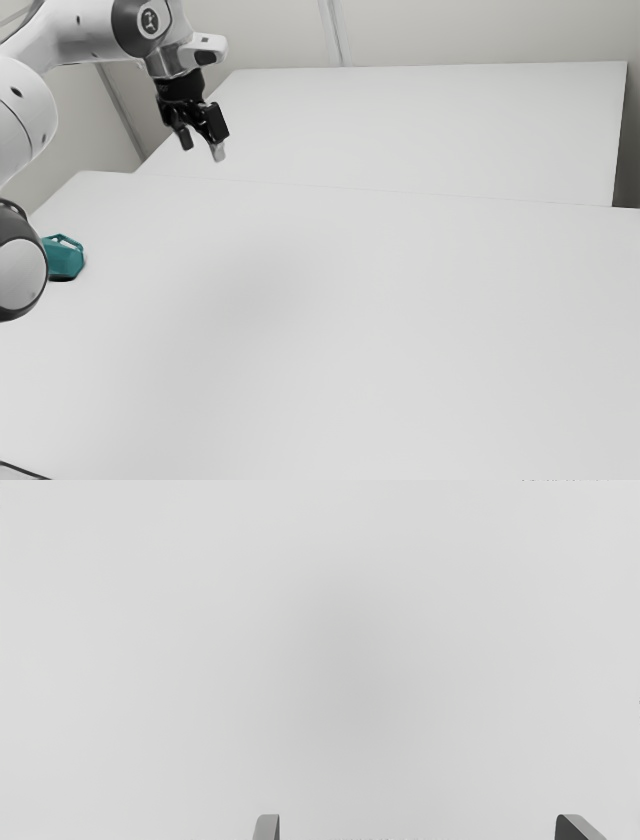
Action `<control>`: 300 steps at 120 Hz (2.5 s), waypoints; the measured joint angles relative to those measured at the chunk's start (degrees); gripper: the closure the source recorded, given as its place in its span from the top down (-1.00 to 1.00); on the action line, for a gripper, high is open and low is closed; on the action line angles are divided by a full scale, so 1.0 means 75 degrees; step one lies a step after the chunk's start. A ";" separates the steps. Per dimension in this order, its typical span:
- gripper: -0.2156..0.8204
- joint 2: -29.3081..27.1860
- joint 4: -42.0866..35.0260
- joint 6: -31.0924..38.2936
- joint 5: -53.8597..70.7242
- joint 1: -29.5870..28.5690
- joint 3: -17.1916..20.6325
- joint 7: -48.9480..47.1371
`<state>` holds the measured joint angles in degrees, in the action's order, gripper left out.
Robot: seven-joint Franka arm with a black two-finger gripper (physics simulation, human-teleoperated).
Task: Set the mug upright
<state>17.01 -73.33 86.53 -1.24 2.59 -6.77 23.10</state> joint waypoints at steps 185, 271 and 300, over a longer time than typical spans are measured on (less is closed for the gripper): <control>0.58 0.3916 0.2110 0.2435 -0.0032 -0.8685 0.3528 0.2701; 0.58 0.5358 0.2778 0.2841 -0.0033 -0.9772 0.5320 0.4039; 0.58 0.5526 0.2799 0.2894 -0.0111 -0.9836 0.5347 0.4309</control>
<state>58.45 -52.33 108.23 -2.07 -71.18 33.33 55.41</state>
